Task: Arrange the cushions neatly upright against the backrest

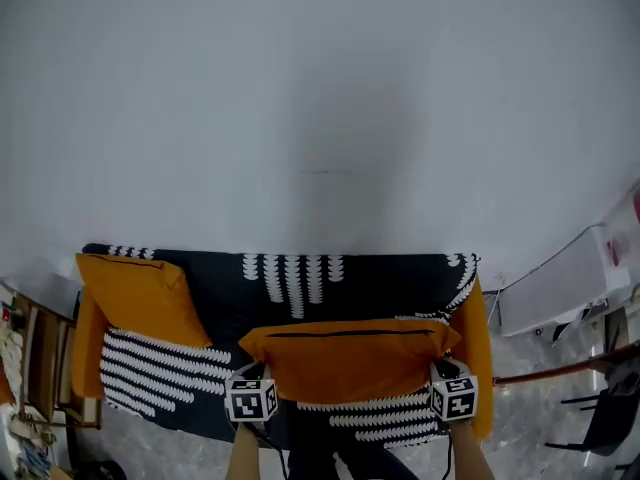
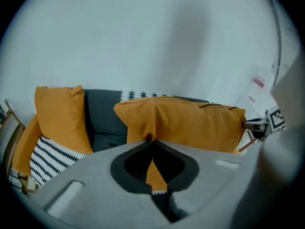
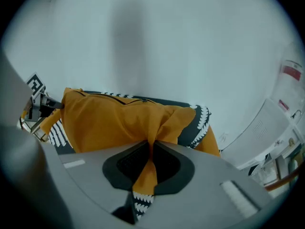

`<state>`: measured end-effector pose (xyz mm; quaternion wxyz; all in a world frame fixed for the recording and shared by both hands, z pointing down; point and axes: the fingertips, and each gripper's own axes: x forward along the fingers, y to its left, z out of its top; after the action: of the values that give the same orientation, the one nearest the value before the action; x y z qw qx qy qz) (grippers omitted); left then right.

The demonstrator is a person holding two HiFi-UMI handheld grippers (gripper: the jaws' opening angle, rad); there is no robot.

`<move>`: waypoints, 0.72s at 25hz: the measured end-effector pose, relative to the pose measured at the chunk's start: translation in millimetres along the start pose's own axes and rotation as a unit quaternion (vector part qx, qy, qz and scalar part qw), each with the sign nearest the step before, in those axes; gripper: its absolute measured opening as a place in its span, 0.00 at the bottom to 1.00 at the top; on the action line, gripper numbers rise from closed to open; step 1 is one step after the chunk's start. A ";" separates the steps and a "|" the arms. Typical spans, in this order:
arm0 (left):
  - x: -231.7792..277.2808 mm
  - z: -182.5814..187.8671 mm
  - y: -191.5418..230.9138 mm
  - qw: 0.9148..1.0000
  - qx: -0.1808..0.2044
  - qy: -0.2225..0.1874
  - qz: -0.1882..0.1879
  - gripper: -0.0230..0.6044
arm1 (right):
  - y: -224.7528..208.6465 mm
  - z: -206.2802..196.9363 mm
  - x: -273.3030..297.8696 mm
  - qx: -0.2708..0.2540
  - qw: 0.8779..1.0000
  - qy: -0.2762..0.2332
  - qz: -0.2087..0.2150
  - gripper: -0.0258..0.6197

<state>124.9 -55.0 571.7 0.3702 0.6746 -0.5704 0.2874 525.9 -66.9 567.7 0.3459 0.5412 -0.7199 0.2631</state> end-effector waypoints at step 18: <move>47.5 110.3 57.8 0.998 0.059 -0.011 -0.009 0.05 | 16.9 112.2 69.2 -0.037 0.999 -0.027 -0.002 0.10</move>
<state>73.0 -177.1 558.2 0.3257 0.7035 -0.5505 0.3098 473.6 -188.0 551.9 0.3467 0.5365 -0.7372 0.2203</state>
